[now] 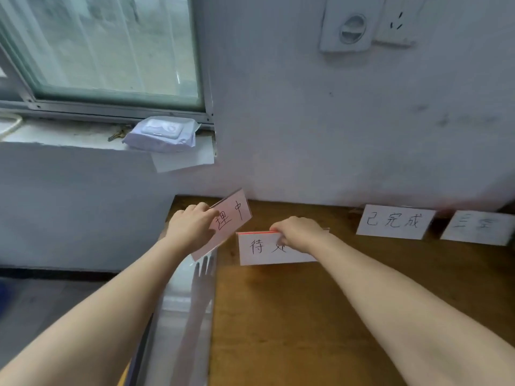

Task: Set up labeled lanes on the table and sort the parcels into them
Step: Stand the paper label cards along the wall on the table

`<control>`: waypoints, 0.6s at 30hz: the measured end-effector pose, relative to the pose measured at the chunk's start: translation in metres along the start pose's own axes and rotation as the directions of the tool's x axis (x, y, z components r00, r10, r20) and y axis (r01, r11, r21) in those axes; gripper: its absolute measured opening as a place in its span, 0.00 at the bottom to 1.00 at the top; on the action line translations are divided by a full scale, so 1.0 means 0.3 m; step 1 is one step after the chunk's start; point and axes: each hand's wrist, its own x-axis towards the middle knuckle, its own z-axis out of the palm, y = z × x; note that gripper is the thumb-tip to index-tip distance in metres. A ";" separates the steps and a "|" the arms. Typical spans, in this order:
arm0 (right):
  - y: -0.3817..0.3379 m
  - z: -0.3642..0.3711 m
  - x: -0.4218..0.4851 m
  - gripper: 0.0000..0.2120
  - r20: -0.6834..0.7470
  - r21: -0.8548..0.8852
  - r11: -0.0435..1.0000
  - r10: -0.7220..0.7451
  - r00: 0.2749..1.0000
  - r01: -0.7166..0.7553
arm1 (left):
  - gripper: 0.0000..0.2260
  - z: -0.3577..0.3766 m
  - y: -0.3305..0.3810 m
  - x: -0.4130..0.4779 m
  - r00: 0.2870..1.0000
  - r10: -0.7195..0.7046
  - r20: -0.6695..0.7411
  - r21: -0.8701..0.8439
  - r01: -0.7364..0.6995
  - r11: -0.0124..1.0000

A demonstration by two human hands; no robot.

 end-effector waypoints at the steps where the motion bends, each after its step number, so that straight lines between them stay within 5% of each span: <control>1: 0.035 0.001 0.014 0.15 -0.012 0.005 1.000 0.028 1.000 -0.028 | 0.24 0.005 0.008 0.027 1.000 -0.005 0.003 -0.003 0.005 1.000; 8: 0.214 0.002 0.151 0.17 -0.057 0.010 0.995 0.098 0.994 -0.097 | 0.33 0.053 0.102 0.225 0.999 0.008 0.043 -0.051 -0.006 0.999; 11: 0.278 0.002 0.212 0.19 -0.059 0.025 0.995 0.101 0.993 -0.099 | 0.34 0.064 0.125 0.300 0.994 -0.108 0.022 -0.094 0.110 0.989; 14: 0.326 0.008 0.257 0.21 -0.035 0.032 0.994 0.109 0.993 -0.108 | 0.27 0.089 0.105 0.358 0.969 -0.222 0.105 -0.133 0.235 0.963; 18: 0.353 0.026 0.276 0.23 -0.041 0.010 0.993 0.117 0.992 -0.117 | 0.19 0.106 0.113 0.383 0.976 -0.190 0.105 -0.123 0.202 0.972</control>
